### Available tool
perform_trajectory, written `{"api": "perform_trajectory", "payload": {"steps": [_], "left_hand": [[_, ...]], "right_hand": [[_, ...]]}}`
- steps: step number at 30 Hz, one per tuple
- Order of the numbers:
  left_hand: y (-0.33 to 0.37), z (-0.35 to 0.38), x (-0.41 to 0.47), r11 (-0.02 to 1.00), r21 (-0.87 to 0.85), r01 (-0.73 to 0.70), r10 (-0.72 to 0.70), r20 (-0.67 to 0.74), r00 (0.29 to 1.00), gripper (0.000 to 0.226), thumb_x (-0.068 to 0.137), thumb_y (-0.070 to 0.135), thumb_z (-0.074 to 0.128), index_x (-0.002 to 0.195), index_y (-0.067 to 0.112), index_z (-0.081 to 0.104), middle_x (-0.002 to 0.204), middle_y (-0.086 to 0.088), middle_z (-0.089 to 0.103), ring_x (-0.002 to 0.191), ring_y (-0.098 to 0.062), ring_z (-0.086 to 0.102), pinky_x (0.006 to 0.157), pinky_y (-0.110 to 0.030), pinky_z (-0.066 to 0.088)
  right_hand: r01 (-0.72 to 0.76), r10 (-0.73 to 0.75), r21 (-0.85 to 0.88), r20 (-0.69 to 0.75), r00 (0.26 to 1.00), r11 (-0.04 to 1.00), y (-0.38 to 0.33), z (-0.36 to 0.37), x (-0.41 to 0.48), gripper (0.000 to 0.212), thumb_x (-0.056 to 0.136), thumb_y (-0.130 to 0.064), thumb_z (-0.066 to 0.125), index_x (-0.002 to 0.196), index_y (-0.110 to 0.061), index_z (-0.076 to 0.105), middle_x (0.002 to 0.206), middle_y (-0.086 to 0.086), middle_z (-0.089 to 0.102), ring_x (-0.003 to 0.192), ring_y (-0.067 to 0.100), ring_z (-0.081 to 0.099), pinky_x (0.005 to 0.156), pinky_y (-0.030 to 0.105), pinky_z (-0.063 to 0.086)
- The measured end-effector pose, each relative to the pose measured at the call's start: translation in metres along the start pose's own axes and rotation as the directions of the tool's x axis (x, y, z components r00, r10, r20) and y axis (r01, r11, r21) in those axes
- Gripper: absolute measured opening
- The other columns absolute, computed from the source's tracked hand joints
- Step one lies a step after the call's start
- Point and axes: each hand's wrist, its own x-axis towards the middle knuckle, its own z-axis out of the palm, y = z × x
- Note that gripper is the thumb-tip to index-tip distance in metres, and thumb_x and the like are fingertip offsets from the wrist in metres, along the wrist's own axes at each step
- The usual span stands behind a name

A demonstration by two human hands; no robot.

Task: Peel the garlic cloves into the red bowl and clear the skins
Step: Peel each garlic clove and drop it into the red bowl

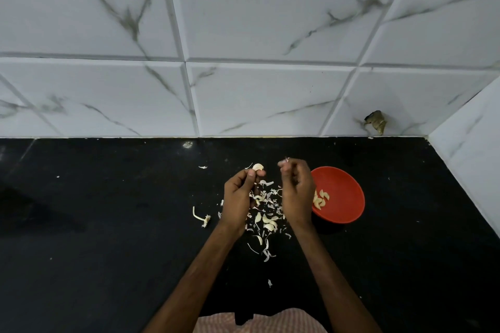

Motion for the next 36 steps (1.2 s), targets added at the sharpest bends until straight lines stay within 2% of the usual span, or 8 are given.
{"api": "perform_trajectory", "payload": {"steps": [2,4,7,12,17,22,30,36], "left_hand": [[0.000,0.000,0.000,1.000,0.009,-0.016,0.016,0.000,1.000,0.028,0.106,0.016,0.047,0.099,0.005,0.072,0.066,0.013,0.062,0.061,-0.003,0.048,0.057,-0.019,0.039],[-0.001,0.000,0.000,0.998,0.042,-0.044,0.044,0.004,0.999,0.028,0.106,0.016,0.047,0.098,0.006,0.072,0.068,0.014,0.063,0.060,0.000,0.051,0.056,-0.014,0.040],[-0.002,-0.001,-0.001,0.990,0.095,-0.100,0.098,0.021,0.995,0.028,0.106,0.015,0.047,0.099,0.005,0.072,0.068,0.016,0.065,0.059,0.003,0.054,0.055,-0.010,0.039],[-0.003,-0.004,0.000,0.978,0.152,-0.145,0.139,0.052,0.989,0.028,0.106,0.015,0.048,0.098,0.002,0.071,0.073,0.014,0.066,0.064,0.003,0.056,0.060,-0.011,0.042],[-0.008,-0.007,0.005,0.945,0.258,-0.201,0.201,0.024,0.979,0.024,0.105,0.014,0.051,0.097,0.007,0.073,0.094,-0.008,0.073,0.088,-0.015,0.066,0.083,-0.036,0.051],[-0.012,-0.009,0.006,0.924,0.326,-0.201,0.223,-0.029,0.974,0.021,0.104,0.016,0.054,0.098,0.010,0.073,0.097,-0.005,0.074,0.096,-0.020,0.070,0.092,-0.046,0.055],[-0.013,-0.016,0.007,0.785,0.555,-0.274,0.287,0.066,0.956,0.023,0.104,0.014,0.052,0.086,0.014,0.066,0.087,-0.004,0.064,0.082,-0.021,0.063,0.079,-0.051,0.052],[-0.006,-0.017,0.006,0.828,0.514,-0.224,0.195,0.111,0.974,0.028,0.105,0.014,0.050,0.080,0.015,0.063,0.081,-0.001,0.066,0.081,-0.019,0.062,0.080,-0.044,0.051]], "right_hand": [[-0.051,0.052,-0.037,0.023,0.998,0.998,0.002,-0.006,0.004,0.044,0.104,-0.038,0.047,0.074,-0.013,0.065,0.067,-0.001,0.064,0.058,0.009,0.058,0.055,0.023,0.044],[-0.046,0.054,-0.123,0.062,0.997,0.991,0.004,-0.010,0.006,0.043,0.102,-0.036,0.055,0.069,-0.012,0.064,0.060,-0.004,0.061,0.052,0.008,0.054,0.052,0.022,0.041],[-0.013,0.039,-0.142,0.184,0.982,0.990,0.001,-0.010,0.010,0.004,0.091,-0.017,0.073,0.093,-0.015,0.070,0.086,-0.009,0.068,0.078,0.005,0.065,0.068,0.016,0.049],[0.095,-0.065,-0.109,0.248,0.967,0.990,-0.007,-0.007,0.011,0.010,0.091,-0.007,0.072,0.096,-0.015,0.072,0.094,-0.009,0.069,0.088,0.008,0.068,0.076,0.017,0.052],[0.148,-0.086,-0.176,0.321,0.943,0.973,-0.007,-0.008,0.011,0.006,0.095,-0.013,0.068,0.099,-0.013,0.071,0.094,-0.007,0.070,0.088,0.008,0.070,0.076,0.035,0.059],[0.196,-0.086,-0.260,0.380,0.921,0.945,-0.010,-0.008,0.010,0.010,0.097,-0.020,0.063,0.101,-0.020,0.072,0.094,-0.015,0.068,0.085,0.006,0.067,0.072,0.039,0.058],[0.165,-0.036,-0.313,0.379,0.925,0.935,-0.013,-0.007,0.011,0.008,0.094,-0.017,0.062,0.089,-0.016,0.069,0.080,-0.011,0.067,0.069,0.007,0.062,0.062,0.040,0.054],[0.082,-0.015,-0.157,0.389,0.921,0.984,-0.013,-0.009,0.009,0.008,0.089,-0.007,0.065,0.082,-0.011,0.068,0.072,-0.011,0.068,0.063,0.005,0.063,0.055,0.013,0.043]]}}
